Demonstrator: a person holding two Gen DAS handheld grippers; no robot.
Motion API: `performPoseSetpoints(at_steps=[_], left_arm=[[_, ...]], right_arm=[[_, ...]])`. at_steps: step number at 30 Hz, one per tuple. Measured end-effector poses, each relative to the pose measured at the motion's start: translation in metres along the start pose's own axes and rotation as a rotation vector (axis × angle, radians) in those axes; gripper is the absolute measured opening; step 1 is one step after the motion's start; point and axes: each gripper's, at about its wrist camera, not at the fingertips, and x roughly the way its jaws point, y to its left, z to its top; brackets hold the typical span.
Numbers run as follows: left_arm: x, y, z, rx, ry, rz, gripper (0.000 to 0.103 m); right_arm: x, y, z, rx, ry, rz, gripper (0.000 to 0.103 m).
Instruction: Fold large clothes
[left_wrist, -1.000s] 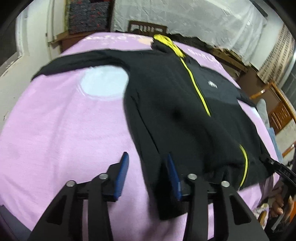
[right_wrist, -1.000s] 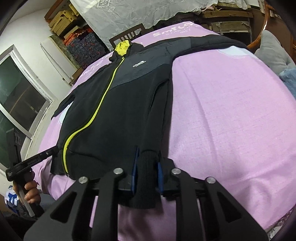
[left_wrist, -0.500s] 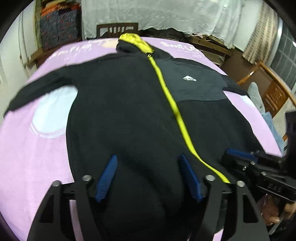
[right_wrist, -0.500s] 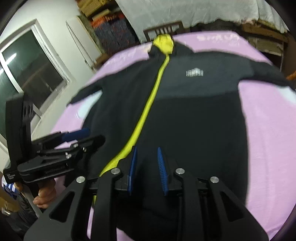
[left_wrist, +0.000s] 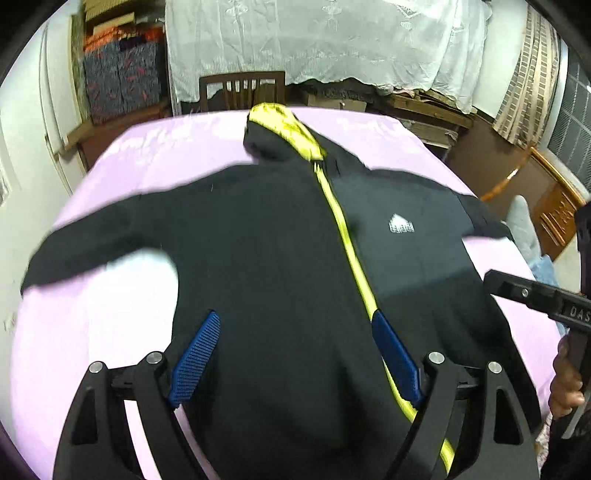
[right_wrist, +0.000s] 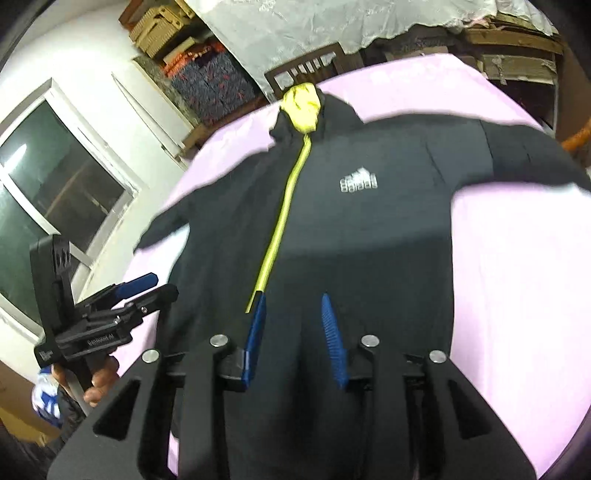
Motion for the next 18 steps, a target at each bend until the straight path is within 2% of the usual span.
performPoseSetpoints(at_steps=[2, 5, 8, 13, 15, 18], left_arm=[[0.014, -0.006, 0.020, 0.005, 0.000, 0.011, 0.085], [0.040, -0.013, 0.042, 0.008, 0.023, 0.019, 0.085], [0.068, -0.017, 0.053, 0.008, 0.052, 0.018, 0.085], [0.113, -0.008, 0.059, -0.034, 0.107, 0.025, 0.085], [0.126, -0.001, 0.059, -0.064, 0.138, 0.016, 0.085], [0.131, 0.000, 0.059, -0.045, 0.122, 0.029, 0.087]], right_arm=[[0.013, -0.005, 0.028, 0.001, -0.010, -0.018, 0.038], [0.037, -0.018, 0.058, 0.023, -0.036, -0.050, 0.039], [0.062, -0.039, 0.077, 0.094, -0.048, -0.039, 0.039], [0.097, -0.068, 0.081, 0.168, -0.027, -0.029, 0.040], [0.106, -0.078, 0.081, 0.189, -0.012, -0.041, 0.046], [0.106, -0.086, 0.080, 0.202, -0.014, -0.001, 0.050]])
